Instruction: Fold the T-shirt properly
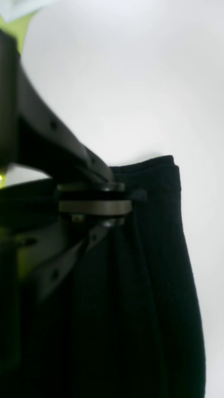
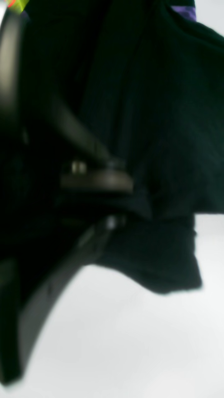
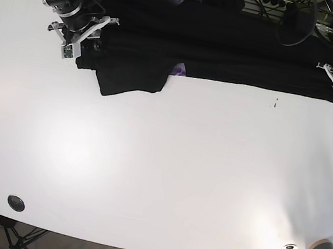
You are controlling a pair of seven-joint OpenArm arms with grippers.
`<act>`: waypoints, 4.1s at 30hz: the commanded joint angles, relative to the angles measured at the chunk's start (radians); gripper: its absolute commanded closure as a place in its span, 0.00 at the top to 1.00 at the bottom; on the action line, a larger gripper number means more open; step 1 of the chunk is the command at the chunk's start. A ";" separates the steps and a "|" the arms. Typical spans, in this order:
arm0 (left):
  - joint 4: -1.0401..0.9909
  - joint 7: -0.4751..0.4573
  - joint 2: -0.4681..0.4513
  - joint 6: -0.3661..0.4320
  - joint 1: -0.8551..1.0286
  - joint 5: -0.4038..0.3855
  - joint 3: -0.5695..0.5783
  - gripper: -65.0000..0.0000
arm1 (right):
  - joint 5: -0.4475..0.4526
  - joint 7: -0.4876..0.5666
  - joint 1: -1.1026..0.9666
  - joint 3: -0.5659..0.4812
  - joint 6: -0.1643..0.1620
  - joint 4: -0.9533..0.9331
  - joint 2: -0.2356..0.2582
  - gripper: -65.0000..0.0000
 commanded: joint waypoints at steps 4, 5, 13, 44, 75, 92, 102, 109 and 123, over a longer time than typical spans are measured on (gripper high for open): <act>0.059 -0.011 -0.014 0.005 -0.003 -0.007 0.003 0.43 | 0.009 0.016 -0.003 0.006 0.003 0.079 -0.032 0.72; 0.073 -0.011 -0.012 0.005 -0.003 -0.007 0.003 0.47 | 0.009 0.016 -0.003 0.006 0.004 0.095 -0.040 0.74; 0.205 -0.008 0.002 0.005 0.020 -0.097 0.001 0.50 | 0.118 0.011 -0.005 -0.060 0.053 0.128 -0.064 0.75; -0.195 -0.012 -0.024 0.005 -0.150 -0.110 0.136 0.39 | 0.062 0.071 0.299 -0.066 0.049 -0.323 0.058 0.75; -0.194 -0.011 -0.018 0.005 -0.162 -0.111 0.172 0.39 | -0.083 -0.042 0.735 -0.157 0.049 -0.682 0.098 0.75; -0.195 -0.011 -0.018 0.005 -0.162 -0.111 0.173 0.39 | -0.081 -0.050 0.638 -0.157 0.049 -0.433 0.035 0.04; -0.197 -0.011 -0.020 0.005 -0.162 -0.110 0.175 0.39 | -0.081 -0.200 0.475 -0.033 0.049 -0.089 -0.017 0.04; -0.197 -0.011 -0.021 0.005 -0.162 -0.110 0.175 0.39 | -0.081 -0.265 0.350 0.058 0.058 0.070 -0.057 0.04; -0.197 -0.011 -0.023 0.005 -0.156 -0.110 0.172 0.39 | -0.081 -0.165 0.208 0.059 0.049 0.038 -0.058 0.08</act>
